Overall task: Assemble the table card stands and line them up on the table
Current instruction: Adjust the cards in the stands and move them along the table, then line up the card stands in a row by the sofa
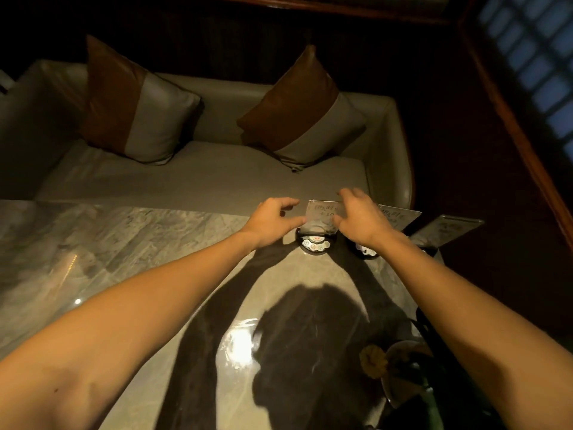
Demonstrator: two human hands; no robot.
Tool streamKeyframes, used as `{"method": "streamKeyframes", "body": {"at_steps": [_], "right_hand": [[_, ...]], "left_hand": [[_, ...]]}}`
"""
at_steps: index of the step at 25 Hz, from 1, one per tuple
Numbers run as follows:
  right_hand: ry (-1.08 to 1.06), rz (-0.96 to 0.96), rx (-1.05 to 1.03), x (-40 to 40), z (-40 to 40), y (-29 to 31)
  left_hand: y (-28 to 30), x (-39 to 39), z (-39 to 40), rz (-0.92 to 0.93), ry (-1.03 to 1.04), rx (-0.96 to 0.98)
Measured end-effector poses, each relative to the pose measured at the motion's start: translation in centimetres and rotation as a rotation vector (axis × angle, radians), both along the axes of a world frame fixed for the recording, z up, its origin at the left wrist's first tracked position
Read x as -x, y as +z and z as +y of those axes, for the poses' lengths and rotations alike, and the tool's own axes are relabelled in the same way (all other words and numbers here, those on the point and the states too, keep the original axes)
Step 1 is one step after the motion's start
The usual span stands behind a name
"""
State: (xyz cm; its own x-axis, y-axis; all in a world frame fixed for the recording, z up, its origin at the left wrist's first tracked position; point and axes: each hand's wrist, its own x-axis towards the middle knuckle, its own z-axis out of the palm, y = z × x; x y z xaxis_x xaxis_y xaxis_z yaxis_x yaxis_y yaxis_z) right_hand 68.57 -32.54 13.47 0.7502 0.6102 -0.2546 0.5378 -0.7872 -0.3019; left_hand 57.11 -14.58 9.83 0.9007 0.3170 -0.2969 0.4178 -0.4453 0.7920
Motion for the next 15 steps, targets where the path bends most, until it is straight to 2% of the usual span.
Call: {"method": "streamKeyframes", "body": {"at_steps": [6,15], "right_hand": [[0.097,0.015,-0.092,6.8,5.7,4.2],[0.330,0.290,-0.189,24.5,18.5,3.1]], "left_hand": [[5.0,9.8,5.3,-0.033,0.156,0.017],[8.5,32.2,15.5,-0.136,0.525,-0.040]]}}
